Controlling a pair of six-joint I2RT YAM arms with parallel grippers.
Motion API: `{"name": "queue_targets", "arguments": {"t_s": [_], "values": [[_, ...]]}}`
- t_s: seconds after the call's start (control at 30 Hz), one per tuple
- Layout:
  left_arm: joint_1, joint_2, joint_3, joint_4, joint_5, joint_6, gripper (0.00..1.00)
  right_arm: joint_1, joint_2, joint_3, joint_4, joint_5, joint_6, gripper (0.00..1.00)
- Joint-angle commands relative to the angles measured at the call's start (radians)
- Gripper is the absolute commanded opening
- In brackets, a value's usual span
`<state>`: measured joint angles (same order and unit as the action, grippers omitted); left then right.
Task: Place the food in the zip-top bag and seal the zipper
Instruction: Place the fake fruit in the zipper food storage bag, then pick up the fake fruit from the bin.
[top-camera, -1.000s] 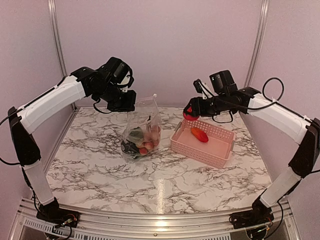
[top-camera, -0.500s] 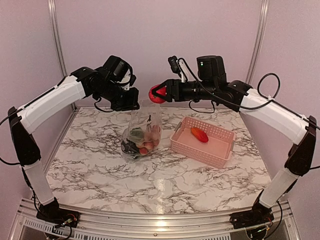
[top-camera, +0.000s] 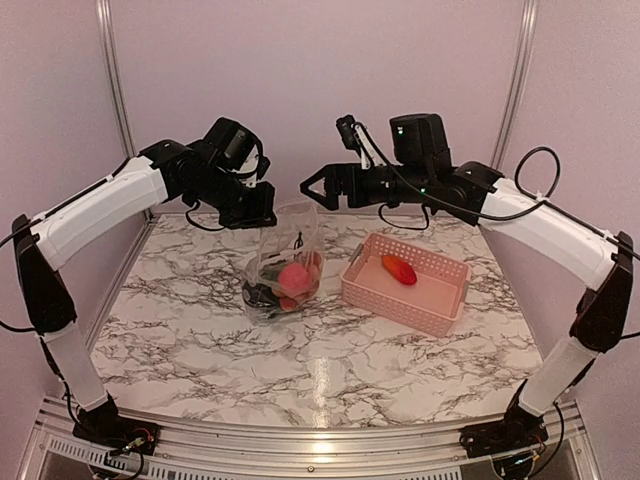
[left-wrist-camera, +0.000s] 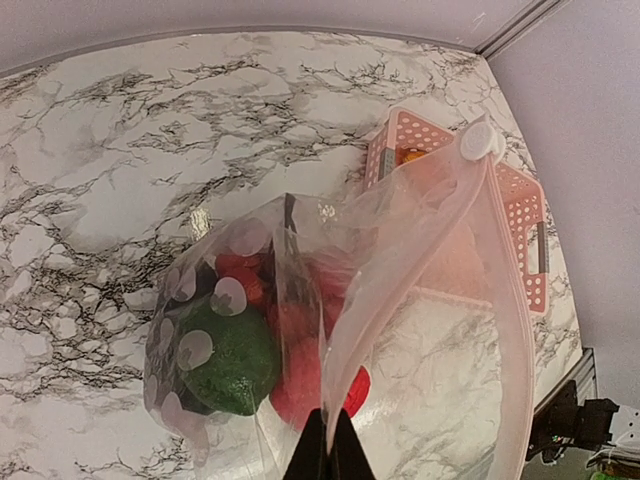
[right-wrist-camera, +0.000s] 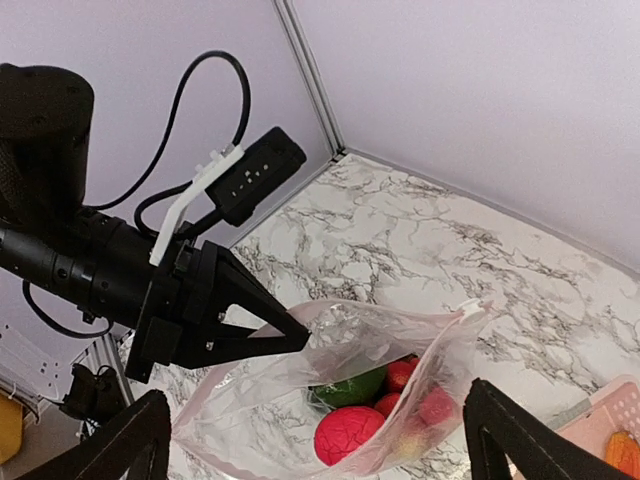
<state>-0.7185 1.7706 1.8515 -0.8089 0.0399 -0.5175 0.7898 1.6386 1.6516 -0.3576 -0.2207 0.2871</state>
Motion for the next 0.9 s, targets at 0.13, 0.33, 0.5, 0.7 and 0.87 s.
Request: {"name": "queue_targets", "arguments": {"t_s": [0.13, 0.33, 0.5, 0.7, 0.87], "values": [[0.007, -0.053, -0.026, 0.011, -0.014, -0.009, 0.00, -0.183, -0.161, -0.188, -0.016, 0.058, -0.029, 0.94], [0.007, -0.064, -0.033, 0.013, -0.010, -0.010, 0.00, -0.329, -0.151, -0.257, -0.132, 0.125, -0.098, 0.76], [0.007, -0.068, -0.038, 0.012, 0.001, -0.011, 0.00, -0.413, -0.101, -0.304, -0.193, 0.112, -0.113, 0.59], [0.007, -0.065, -0.042, 0.013, 0.012, -0.022, 0.00, -0.428, 0.056, -0.248, -0.331, 0.190, -0.151, 0.57], [0.007, -0.071, -0.053, 0.013, 0.015, -0.028, 0.00, -0.428, 0.169, -0.187, -0.380, 0.232, -0.162, 0.57]]}}
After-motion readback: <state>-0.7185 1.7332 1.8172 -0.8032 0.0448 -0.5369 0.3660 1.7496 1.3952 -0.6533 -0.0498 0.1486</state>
